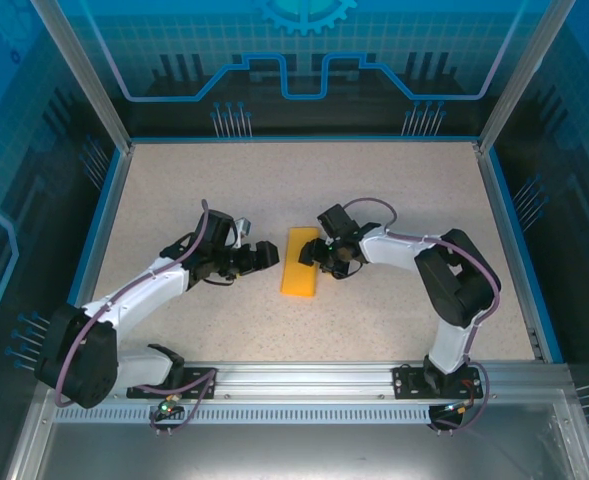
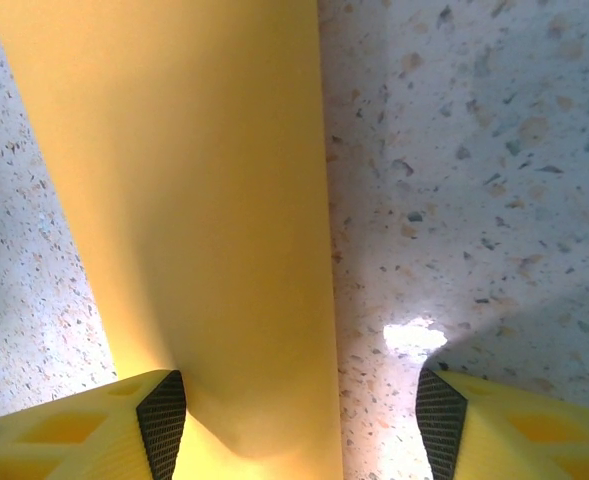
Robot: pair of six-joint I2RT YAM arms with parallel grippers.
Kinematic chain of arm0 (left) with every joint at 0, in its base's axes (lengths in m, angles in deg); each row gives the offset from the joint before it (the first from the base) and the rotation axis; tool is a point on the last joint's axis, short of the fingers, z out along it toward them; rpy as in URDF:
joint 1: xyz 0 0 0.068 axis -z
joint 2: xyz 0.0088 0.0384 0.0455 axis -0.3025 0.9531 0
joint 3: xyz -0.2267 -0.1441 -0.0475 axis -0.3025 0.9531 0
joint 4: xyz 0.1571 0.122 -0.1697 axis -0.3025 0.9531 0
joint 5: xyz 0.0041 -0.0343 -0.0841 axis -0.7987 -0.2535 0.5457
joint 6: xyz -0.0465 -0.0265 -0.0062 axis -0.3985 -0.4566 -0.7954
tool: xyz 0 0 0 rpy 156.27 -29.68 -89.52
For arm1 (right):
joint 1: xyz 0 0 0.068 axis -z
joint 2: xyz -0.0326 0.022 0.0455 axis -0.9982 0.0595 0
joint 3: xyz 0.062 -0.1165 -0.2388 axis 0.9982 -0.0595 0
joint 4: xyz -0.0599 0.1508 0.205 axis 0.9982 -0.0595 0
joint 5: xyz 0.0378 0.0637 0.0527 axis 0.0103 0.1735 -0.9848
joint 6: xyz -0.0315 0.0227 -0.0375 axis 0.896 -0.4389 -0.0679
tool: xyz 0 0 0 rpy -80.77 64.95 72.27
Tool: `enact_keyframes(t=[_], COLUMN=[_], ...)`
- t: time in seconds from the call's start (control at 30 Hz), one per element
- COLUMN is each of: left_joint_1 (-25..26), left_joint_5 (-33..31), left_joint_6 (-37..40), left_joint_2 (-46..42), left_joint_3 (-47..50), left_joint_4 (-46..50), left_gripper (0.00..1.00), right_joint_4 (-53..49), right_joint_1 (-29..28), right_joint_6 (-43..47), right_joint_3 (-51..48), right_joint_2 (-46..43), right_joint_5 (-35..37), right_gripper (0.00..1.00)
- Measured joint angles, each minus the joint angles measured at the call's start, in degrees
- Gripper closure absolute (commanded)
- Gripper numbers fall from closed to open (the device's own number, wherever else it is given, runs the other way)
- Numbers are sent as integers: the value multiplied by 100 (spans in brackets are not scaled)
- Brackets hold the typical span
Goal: Fold a paper plane with a square sheet of paper (pick it up from the middle)
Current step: Fold the square sheet of paper in half at the center of the table.
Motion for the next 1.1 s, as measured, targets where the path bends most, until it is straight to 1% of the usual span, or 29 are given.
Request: enact_keyframes(t=[0.2,0.4,0.47,0.77,0.93,1.1], left_joint_1=[-2,-2,-2,-2,-2,-2], left_joint_5=[-380,-529,-553,-590,-586,-573], left_joint_6=[-170,-282,-295,-293,-291,-289], left_joint_2=[0,-2,-2,0,105,212], left_joint_3=[0,0,0,-2,-57,-76], left_joint_4=[63,68,72,111,111,109], left_gripper=[12,15,17,19,23,24], right_joint_4=[-166,-535,-693,-1113,-1196,-1266], right_joint_1=[0,-9,-15,-66,-79,-81], right_joint_6=[-68,-68,-66,-26,-22,-20], right_joint_3=[125,422,544,872,951,1021], right_joint_2=[72,234,302,501,553,590], right_joint_5=[26,46,70,177,192,192], right_gripper=[32,31,31,32,30,29])
